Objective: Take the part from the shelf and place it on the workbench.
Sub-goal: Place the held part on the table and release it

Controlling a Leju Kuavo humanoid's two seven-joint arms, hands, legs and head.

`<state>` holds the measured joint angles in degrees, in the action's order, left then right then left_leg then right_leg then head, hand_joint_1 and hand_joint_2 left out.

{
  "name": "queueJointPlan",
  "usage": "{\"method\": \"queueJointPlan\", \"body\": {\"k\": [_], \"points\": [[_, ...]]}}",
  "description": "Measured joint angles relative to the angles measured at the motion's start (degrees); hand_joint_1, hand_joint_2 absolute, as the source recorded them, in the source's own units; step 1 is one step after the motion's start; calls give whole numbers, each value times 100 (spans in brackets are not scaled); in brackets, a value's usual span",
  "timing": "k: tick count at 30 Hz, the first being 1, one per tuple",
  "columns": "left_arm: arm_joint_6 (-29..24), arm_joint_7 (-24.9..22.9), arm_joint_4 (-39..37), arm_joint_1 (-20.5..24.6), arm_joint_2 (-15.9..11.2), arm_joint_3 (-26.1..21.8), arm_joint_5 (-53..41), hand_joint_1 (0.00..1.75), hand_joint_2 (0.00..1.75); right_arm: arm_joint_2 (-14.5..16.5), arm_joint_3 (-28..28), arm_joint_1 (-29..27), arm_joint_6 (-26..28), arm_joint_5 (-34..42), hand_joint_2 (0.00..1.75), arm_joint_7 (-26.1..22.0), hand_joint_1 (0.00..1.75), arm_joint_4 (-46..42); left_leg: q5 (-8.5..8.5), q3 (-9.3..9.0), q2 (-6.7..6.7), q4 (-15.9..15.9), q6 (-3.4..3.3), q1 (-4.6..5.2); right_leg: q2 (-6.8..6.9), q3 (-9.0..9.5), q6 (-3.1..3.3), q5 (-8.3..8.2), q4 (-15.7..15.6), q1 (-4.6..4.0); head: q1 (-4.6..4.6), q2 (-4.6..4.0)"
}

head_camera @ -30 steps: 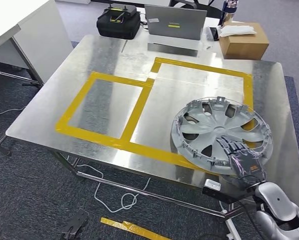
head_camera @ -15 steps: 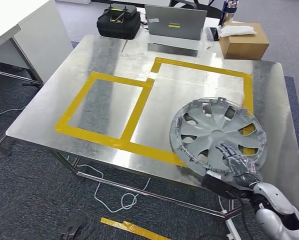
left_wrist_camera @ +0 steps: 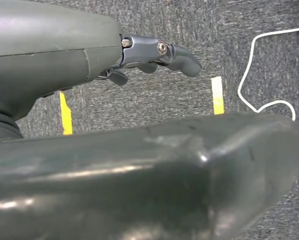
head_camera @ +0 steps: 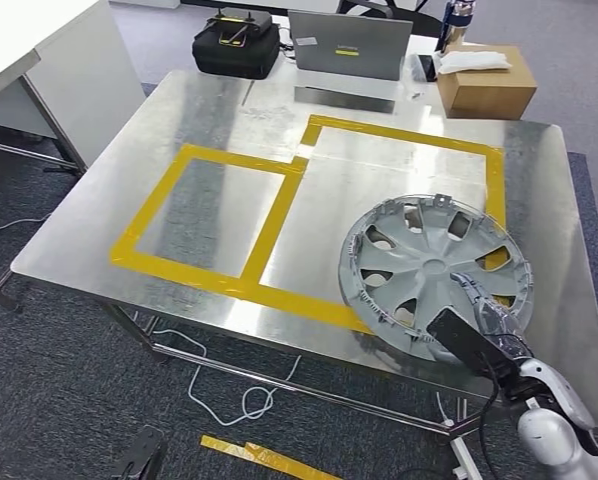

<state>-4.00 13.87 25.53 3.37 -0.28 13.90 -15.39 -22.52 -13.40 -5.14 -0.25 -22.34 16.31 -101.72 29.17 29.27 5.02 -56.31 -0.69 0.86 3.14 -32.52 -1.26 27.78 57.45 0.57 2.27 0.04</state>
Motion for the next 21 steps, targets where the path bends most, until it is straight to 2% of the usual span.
{"method": "queueJointPlan", "body": {"k": [3, 6, 9, 12, 17, 21], "points": [[-28, 1, 0, -42, 2, -4, 31, 0, 0, 156, 21, -23, 74, -260, 175, -18, 0, -48, -1, 1, -2, 0, -1, 0, 6, -1, 0, 0, 0, 0, 0, 0], [-44, 1, 0, -80, 4, -20, 57, 0, 0, 194, 11, -66, 70, -777, 175, 64, 0, -260, -1, 2, -2, 0, -1, 0, 5, -1, 0, 0, 0, 0, 1, 0], [-46, -3, 0, -90, 4, -51, 67, 0, 0, 238, -17, -77, 18, -989, 175, 188, 0, -486, -1, 2, -2, 0, -1, 0, 5, -1, 0, 0, 0, 0, 1, 0], [-57, -26, 0, -118, 5, -79, 79, 0, 0, 264, -45, -147, 118, -1310, 175, 127, 0, -682, -1, 1, -2, 0, -1, 0, 6, 0, 0, 0, 0, 0, 1, 0], [-192, -53, 12, -274, 18, -212, 170, 0, 0, 276, -147, -595, 690, -2272, 175, 36, 0, -1323, 1, 4, -2, 0, 0, 0, 6, -4, 0, 1, 0, 0, 1, 0], [-325, -526, 414, -611, 127, -471, 165, 0, 0, 275, -262, -1145, 1419, -3391, 175, 288, 0, -2074, 8, 6, -2, 0, -1, 1, 5, -7, 0, 6, -1, 0, 1, 0]]}}
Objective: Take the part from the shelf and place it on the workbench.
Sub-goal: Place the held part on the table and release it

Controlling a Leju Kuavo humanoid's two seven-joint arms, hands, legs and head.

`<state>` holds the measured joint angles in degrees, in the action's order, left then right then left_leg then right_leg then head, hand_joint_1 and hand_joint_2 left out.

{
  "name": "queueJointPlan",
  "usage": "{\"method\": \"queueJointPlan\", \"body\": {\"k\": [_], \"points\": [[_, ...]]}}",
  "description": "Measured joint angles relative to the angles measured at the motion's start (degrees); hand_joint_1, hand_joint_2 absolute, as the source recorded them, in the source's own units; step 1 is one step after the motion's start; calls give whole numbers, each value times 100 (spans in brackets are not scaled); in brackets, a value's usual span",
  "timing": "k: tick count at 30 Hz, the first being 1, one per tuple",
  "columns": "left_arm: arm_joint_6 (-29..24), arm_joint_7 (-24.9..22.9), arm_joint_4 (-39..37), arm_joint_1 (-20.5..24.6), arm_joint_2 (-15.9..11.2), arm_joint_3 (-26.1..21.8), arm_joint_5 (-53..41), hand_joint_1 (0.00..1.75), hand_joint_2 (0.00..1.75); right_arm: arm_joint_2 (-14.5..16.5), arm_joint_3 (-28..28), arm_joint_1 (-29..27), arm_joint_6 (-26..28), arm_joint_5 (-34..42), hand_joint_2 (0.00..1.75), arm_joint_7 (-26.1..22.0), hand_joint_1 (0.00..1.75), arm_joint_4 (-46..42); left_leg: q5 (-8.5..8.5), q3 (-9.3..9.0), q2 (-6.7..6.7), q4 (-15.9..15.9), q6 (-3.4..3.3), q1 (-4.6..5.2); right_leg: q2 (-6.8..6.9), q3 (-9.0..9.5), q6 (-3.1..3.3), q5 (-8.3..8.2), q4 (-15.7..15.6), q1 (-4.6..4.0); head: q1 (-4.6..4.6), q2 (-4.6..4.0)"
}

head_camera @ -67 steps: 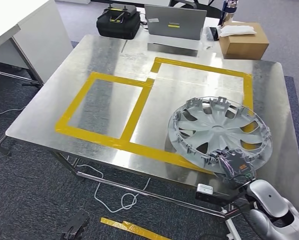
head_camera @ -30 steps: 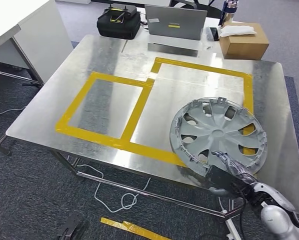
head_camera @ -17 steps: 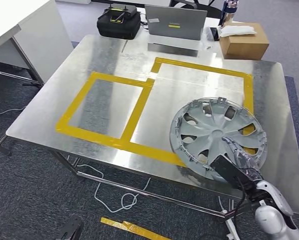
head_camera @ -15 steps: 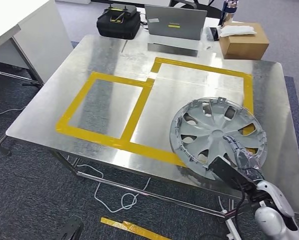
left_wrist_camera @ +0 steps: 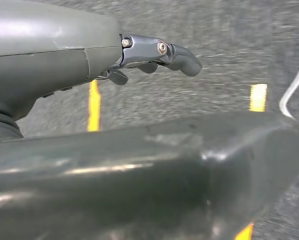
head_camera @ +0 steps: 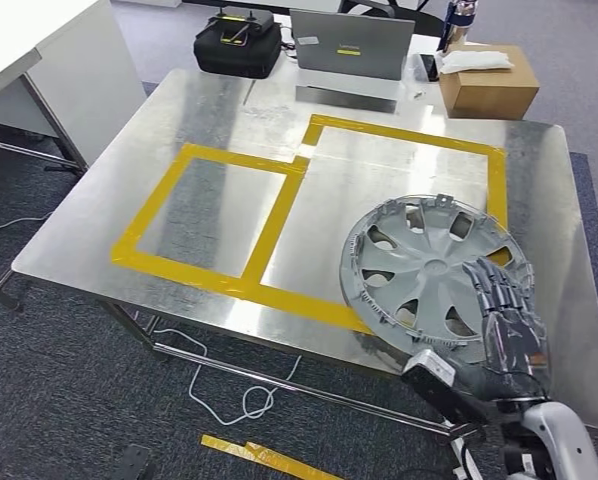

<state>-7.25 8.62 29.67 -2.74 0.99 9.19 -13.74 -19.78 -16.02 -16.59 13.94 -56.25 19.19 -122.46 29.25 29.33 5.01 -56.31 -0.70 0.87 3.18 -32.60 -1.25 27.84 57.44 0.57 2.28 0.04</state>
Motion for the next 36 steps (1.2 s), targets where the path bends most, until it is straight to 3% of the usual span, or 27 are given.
{"method": "queueJointPlan", "body": {"k": [4, 12, 16, 19, 21, 24, 25, 27, 29, 31, 32, 33, 34, 36], "points": [[30, -216, 485, -342, 84, -225, -74, 0, 0, -30, -41, -460, 385, -372, 175, 115, 0, -537, 4, 10, 2, 0, 4, 0, -6, -3, 0, 2, 0, 0, 1, 0], [84, -285, 904, -527, 165, -458, -125, 0, 0, -54, -70, -725, 568, -534, 175, 207, 0, -895, -3, 11, 1, -3, 1, 0, -4, 0, -5, -6, -2, 1, 1, 0], [177, -207, 1080, -693, 235, -717, -214, 0, 0, -19, 108, -1323, 1266, -847, 175, 457, 0, -1131, 10, 6, -5, -24, -16, 9, 8, 3, -10, -7, -8, 6, -1, 0], [286, -148, 1204, -833, 314, -989, -398, 0, 0, 163, 433, -1984, 1771, -300, 175, 243, 0, -1212, 30, 10, -3, -36, -40, 15, 7, 7, -20, -2, -9, 9, -1, 0], [378, -98, 1256, -885, 385, -1195, -599, 0, 0, 537, 795, -2330, 1711, 316, 175, -400, 0, -1172, 42, 18, -3, -42, -56, 21, 9, 12, -30, -1, -11, 15, 1, 0], [527, -18, 1312, -925, 509, -1548, -962, 0, 0, 1685, 1807, -2498, 887, 1014, 175, -1881, 0, -939, 26, 14, -15, -11, -100, 23, 33, 44, -73, -24, -47, 18, -6, 0], [564, 0, 1330, -933, 557, -1659, -1054, 0, 0, 2041, 2177, -2509, 722, 1131, 175, -2169, 0, -837, -11, -10, -20, 41, -120, 11, 15, 45, -92, -13, -50, 20, -9, 0], [628, 19, 1373, -941, 644, -1852, -1196, 0, 0, 2575, 2789, -2545, 746, 1286, 175, -2309, 0, -614, -97, -49, -38, 154, -167, -29, -127, -57, -129, 188, 186, 24, 7, 0], [682, 20, 1402, -944, 715, -2015, -1329, 0, 0, 2940, 3209, -2589, 940, 1381, 175, -2095, 0, -367, -133, -40, -53, 186, -185, -50, -277, -352, -160, 597, 882, 41, 35, 0], [729, 19, 1410, -956, 777, -2160, -1463, 0, 0, 3209, 3456, -2651, 1251, 1432, 175, -1753, 0, -102, -133, -23, -62, 174, -183, -48, -301, -573, -186, 819, 1459, 53, 43, 0], [747, 23, 1411, -962, 804, -2228, -1528, 0, 0, 3312, 3532, -2688, 1447, 1458, 175, -1571, 0, 29, -130, -21, -64, 164, -177, -50, -299, -548, -195, 772, 1457, 58, 42, 0], [762, 33, 1411, -964, 832, -2293, -1589, 0, 0, 3396, 3578, -2726, 1650, 1486, 175, -1400, 0, 153, -122, -23, -65, 149, -165, -57, -292, -398, -202, 617, 1200, 65, 42, 0], [771, 54, 1411, -961, 859, -2352, -1644, 0, 0, 3458, 3600, -2761, 1845, 1512, 175, -1241, 0, 259, -110, -25, -65, 126, -144, -65, -270, -168, -208, 431, 788, 77, 44, 0], [785, 120, 1410, -944, 906, -2483, -1756, 0, 0, 3576, 3612, -2815, 2236, 1573, 175, -852, 0, 469, -78, -25, -67, 70, -73, -58, -233, 211, -177, 222, 87, 71, 42, 0]]}}
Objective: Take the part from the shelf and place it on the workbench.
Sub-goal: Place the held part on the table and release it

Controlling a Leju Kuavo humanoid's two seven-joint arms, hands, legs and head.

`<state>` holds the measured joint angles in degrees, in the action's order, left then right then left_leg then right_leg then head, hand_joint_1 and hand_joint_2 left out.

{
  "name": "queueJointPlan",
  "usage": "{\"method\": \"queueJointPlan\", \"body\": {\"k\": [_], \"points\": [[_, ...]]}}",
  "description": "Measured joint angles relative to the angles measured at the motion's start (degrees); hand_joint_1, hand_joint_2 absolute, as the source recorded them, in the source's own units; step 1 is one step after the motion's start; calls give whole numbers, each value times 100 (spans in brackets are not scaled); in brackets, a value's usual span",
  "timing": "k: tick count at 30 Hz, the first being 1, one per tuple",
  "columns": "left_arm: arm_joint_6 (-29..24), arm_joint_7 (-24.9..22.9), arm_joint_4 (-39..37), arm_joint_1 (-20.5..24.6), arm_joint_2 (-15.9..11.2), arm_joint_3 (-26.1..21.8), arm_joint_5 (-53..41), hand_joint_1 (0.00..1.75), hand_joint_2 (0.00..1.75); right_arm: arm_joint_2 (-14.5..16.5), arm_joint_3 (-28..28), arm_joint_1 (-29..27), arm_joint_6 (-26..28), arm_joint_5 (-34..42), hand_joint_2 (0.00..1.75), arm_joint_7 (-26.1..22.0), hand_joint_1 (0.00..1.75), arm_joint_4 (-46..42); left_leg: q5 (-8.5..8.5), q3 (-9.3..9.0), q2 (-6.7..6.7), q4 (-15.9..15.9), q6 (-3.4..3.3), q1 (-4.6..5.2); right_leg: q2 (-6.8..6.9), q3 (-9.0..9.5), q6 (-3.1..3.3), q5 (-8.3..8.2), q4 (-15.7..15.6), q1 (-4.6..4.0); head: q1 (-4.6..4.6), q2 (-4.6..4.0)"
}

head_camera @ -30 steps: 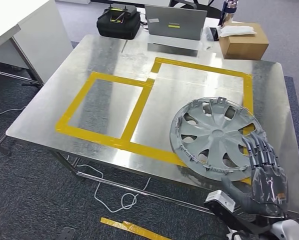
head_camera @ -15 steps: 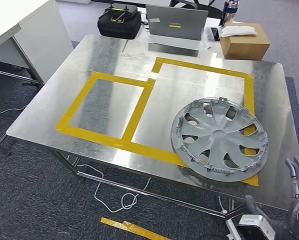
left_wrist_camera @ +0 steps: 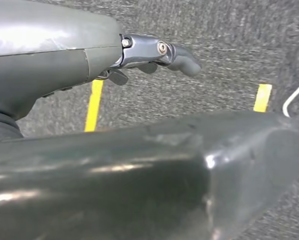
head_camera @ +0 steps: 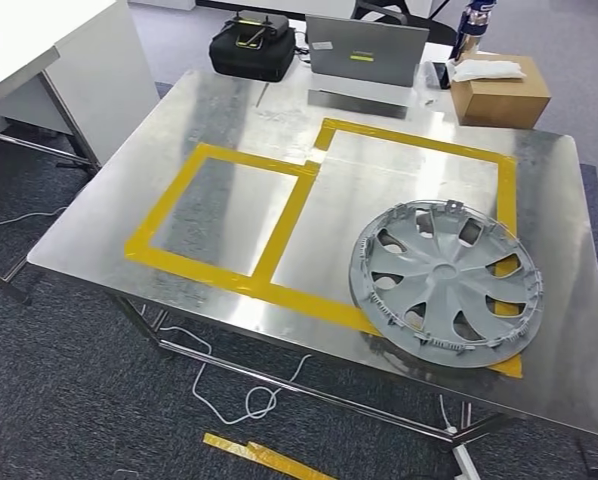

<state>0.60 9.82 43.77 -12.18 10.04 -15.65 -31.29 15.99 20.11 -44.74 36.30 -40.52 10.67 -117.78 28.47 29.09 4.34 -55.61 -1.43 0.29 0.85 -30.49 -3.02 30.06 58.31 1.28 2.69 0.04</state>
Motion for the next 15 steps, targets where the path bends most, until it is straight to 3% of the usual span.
{"method": "queueJointPlan", "body": {"k": [1, 3, 5, 7, 9, 10, 11, 12, 15], "points": [[1, 41, -3, 17, 16, -63, -53, 0, 0, 54, -2, -17, 139, 29, 175, 272, 0, 86, 10, -3, -1, -25, 36, 7, 6, 76, 39, -17, -151, -9, -2, 0], [-9, 112, -16, 59, 53, -189, -163, 0, 0, 143, -1, -41, 275, 62, 175, 949, 0, 217, 12, -10, 3, -50, 97, 7, -26, 66, 142, -10, -168, -27, -8, 0], [-23, 164, -28, 87, 84, -312, -268, 0, 0, 214, -13, -69, 302, 12, 175, 1588, 0, 289, 112, 14, -100, -137, 169, -19, -48, 58, 224, -31, -167, -20, -13, 0], [-27, 185, -31, 85, 106, -426, -332, 0, 0, 273, -51, -92, 313, -54, 175, 1941, 0, 332, 471, 200, -288, -604, 231, -40, -68, 54, 296, -68, -173, -9, -23, 0], [-21, 190, -35, 69, 127, -511, -361, 0, 0, 312, -94, -104, 315, -81, 175, 2091, 0, 380, 884, 517, -374, -1392, 248, -45, -101, 25, 334, -100, -169, -19, -28, 0], [-14, 190, -37, 61, 140, -552, -381, 0, 0, 326, -125, -116, 317, -73, 175, 2189, 0, 422, 972, 618, -381, -1669, 245, -46, -120, 8, 340, -112, -168, -26, -30, 0], [-2, 189, -38, 53, 154, -594, -410, 0, 0, 338, -171, -133, 319, -26, 175, 2322, 0, 480, 942, 626, -383, -1739, 233, -45, -137, -1, 339, -120, -167, -33, -28, 0], [13, 187, -38, 44, 170, -642, -447, 0, 0, 353, -245, -155, 319, 85, 131, 2487, 0, 563, 797, 521, -386, -1561, 212, -45, -155, -3, 334, -127, -167, -41, -28, 0], [42, 188, -36, 25, 214, -818, -567, 0, 0, 399, -584, -253, 207, 815, 0, 2860, 0, 908, 257, -83, -471, -350, 99, -27, -198, -6, 303, -150, -161, -65, -26, 0]]}}
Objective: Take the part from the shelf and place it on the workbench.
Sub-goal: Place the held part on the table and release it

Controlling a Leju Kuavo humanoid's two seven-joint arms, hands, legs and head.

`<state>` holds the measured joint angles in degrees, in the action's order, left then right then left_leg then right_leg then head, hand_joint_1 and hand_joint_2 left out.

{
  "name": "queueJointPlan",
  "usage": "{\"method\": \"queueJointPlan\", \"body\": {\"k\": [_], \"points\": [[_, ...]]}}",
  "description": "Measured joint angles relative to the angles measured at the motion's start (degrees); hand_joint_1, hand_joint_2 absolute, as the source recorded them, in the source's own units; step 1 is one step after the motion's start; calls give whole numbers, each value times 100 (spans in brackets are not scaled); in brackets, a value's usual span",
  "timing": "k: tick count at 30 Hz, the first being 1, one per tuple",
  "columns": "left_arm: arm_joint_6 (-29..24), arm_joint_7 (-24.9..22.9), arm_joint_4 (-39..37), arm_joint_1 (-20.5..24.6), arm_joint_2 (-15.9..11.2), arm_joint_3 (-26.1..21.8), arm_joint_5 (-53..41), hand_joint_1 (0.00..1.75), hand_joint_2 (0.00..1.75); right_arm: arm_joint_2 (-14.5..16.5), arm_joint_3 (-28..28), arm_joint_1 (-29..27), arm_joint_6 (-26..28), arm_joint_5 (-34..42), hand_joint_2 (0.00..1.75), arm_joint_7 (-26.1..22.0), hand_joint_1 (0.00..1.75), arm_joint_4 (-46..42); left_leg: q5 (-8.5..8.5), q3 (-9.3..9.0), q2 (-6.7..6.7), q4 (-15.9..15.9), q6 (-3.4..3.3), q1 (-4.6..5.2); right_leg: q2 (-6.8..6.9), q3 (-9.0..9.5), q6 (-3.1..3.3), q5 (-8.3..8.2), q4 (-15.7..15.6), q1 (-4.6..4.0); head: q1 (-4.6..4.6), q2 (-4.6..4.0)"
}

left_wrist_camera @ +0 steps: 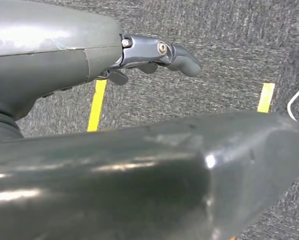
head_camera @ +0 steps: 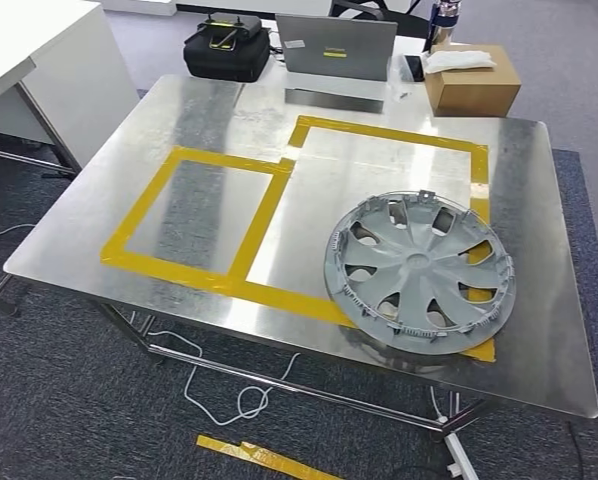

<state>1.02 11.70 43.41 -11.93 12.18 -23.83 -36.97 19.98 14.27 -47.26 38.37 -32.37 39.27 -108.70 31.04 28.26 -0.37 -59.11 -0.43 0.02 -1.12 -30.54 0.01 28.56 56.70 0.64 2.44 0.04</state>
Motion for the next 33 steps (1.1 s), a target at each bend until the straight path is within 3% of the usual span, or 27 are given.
{"method": "queueJointPlan", "body": {"k": [2, 5, 7, 9, 10, 11, 12, 15, 17, 19, 21, 22, 24, 25, 26, 27, 28, 30, 31, 33], "points": [[1, 12, 1, 0, 37, -130, -66, 0, 0, 20, -213, -58, -195, 534, 0, 58, 0, 223, -77, -142, -50, 346, -39, 25, -18, -29, -52, -29, 8, -3, 2, 0], [-2, 20, 2, 0, 100, -278, -107, 0, 0, 37, -401, -115, -346, 879, 0, 76, 0, 445, -154, -111, -4, 406, -94, 22, -23, -91, -151, -17, 42, 14, 4, 0], [-7, 21, 3, 7, 129, -343, -118, 0, 0, 39, -465, -133, -366, 919, 0, 78, 0, 539, -225, -60, 47, 446, -152, -3, 25, -270, -200, 280, 405, 14, 28, 0], [-8, 21, 4, 3, 148, -390, -121, 0, 0, 38, -507, -138, -372, 934, 0, 80, 0, 616, -267, 16, 97, 439, -178, 7, 59, -572, -238, 745, 1171, 15, 50, 0], [-8, 21, 4, -2, 160, -410, -123, 0, 0, 37, -524, -140, -373, 939, 0, 80, 0, 652, -288, 51, 121, 435, -177, 14, 64, -676, -255, 897, 1499, 15, 52, 0], [-8, 21, 4, -4, 169, -427, -125, 0, 0, 37, -537, -144, -374, 943, 0, 80, 0, 681, -307, 79, 142, 429, -172, 19, 67, -682, -263, 937, 1637, 15, 50, 0], [-8, 21, 4, -4, 178, -443, -126, 0, 0, 38, -549, -149, -375, 947, 0, 81, 0, 708, -322, 100, 155, 421, -164, 21, 73, -559, -265, 859, 1518, 15, 50, 0], [-8, 21, 5, 12, 196, -472, -126, 0, 0, 38, -580, -162, -378, 953, 0, 80, 0, 751, -343, 126, 169, 372, -123, 35, 126, 228, -227, 415, 278, 12, 52, 0], [-8, 22, 6, 18, 199, -478, -128, 0, 0, 38, -603, -165, -411, 963, 0, 80, 0, 770, -360, 141, 171, 334, -73, 54, 144, 460, -165, 332, -161, 0, 43, 0], [-10, 28, 6, 20, 203, -496, -143, 0, 0, 38, -607, -175, -579, 1007, 0, 80, 0, 788, -389, 154, 171, 323, -13, 48, 139, 439, -91, 306, -183, -15, 39, 0], [-22, 60, 5, 21, 210, -546, -191, 0, 0, 38, -599, -161, -880, 1094, 0, 81, 0, 809, -263, 205, 142, 197, 52, 28, 146, 408, -3, 248, -201, -6, 29, 0], [-30, 85, 4, 21, 215, -578, -224, 0, 0, 38, -599, -144, -1021, 1130, 0, 76, 0, 824, -88, 283, 124, -11, 85, 17, 150, 383, 37, 217, -213, 4, 18, 0], [-37, 126, 4, 21, 226, -654, -302, 0, 0, 38, -588, -99, -1238, 1165, 0, 44, 0, 875, 396, 542, 96, -751, 145, -8, 153, 322, 77, 172, -212, 3, -2, 0], [-35, 133, 4, 21, 232, -692, -340, 0, 0, 38, -573, -83, -1309, 1167, 0, 23, 0, 901, 566, 650, 94, -1100, 161, -19, 153, 293, 78, 156, -207, 0, -3, 0], [-28, 135, 4, 21, 239, -731, -383, 0, 0, 37, -553, -70, -1363, 1168, 0, 2, 0, 927, 630, 683, 93, -1297, 168, -25, 152, 270, 73, 142, -199, -3, -2, 0], [-14, 135, 4, 20, 246, -767, -421, 0, 0, 37, -533, -61, -1403, 1170, 0, -18, 0, 949, 568, 609, 92, -1252, 166, -29, 150, 252, 65, 132, -189, -4, -2, 0], [4, 135, 4, 20, 257, -805, -464, 0, 0, 37, -514, -52, -1442, 1173, 0, -37, 0, 969, 409, 434, 92, -987, 155, -32, 146, 242, 56, 124, -178, -4, -3, 0], [51, 137, 11, 26, 276, -890, -558, 0, 0, 37, -486, -23, -1525, 1185, 0, -83, 0, 1003, 45, -32, 62, -158, 107, -28, 137, 241, 28, 109, -156, -13, -4, 0], [74, 145, 16, 34, 289, -937, -607, 0, 0, 37, -471, -5, -1579, 1198, 0, -110, 0, 1017, -55, -189, 44, 161, 79, -22, 132, 238, 1, 95, -141, -23, -2, 0], [126, 171, 24, 53, 316, -1038, -695, 0, 0, 37, -434, 30, -1729, 1244, 0, -174, 0, 1048, -90, -258, 18, 399, 37, -7, 129, 194, -74, 50, -114, -38, 4, 0]]}}
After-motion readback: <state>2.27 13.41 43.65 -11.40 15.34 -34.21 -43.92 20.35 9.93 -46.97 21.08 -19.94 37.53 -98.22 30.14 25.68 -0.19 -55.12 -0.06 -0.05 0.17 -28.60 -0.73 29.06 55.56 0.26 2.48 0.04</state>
